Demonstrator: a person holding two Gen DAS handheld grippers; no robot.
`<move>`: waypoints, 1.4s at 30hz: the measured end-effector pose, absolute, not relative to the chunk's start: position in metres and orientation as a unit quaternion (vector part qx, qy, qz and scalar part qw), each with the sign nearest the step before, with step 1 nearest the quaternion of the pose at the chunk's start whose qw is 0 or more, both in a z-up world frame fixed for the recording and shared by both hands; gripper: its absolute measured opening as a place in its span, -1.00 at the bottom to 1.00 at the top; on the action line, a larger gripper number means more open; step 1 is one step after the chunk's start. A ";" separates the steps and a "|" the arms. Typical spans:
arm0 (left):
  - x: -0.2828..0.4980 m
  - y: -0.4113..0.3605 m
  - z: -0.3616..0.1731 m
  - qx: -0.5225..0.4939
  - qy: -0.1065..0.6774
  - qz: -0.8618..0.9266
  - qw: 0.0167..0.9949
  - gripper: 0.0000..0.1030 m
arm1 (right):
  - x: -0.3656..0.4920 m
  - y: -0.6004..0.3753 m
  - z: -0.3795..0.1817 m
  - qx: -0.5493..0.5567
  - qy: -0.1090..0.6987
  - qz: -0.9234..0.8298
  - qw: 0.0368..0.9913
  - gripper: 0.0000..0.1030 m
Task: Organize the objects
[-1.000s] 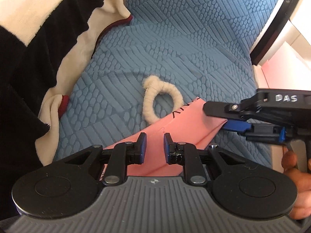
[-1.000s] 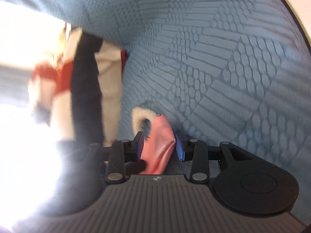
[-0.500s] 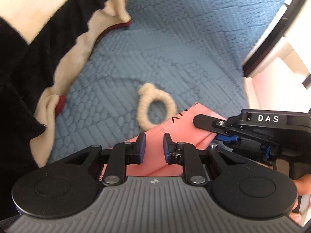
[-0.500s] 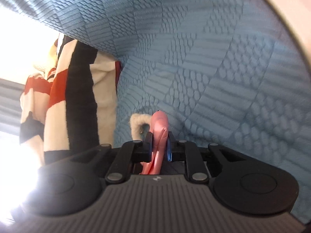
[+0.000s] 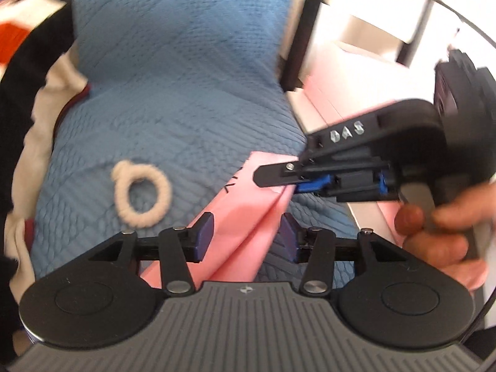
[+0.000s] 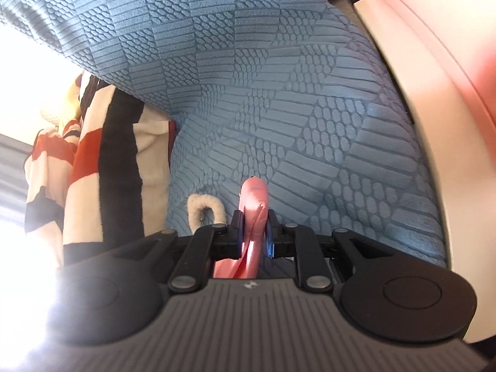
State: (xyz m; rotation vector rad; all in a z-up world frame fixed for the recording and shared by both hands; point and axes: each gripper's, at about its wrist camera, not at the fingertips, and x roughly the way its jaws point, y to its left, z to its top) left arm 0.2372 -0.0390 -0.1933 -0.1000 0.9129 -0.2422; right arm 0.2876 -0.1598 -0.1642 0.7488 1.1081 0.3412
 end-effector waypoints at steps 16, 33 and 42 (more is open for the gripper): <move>0.226 -0.077 -0.222 0.109 0.430 -0.091 0.891 -0.27 | 0.281 -0.172 -0.168 0.394 0.499 0.164 0.754 -0.54; 0.238 -0.012 -0.207 -0.103 0.452 -0.076 0.883 -0.74 | 0.296 -0.155 -0.171 0.423 0.474 0.226 0.739 0.41; 0.235 -0.008 -0.199 -0.157 0.451 -0.109 0.872 -0.75 | 0.302 -0.136 -0.185 0.425 0.497 0.230 0.720 0.40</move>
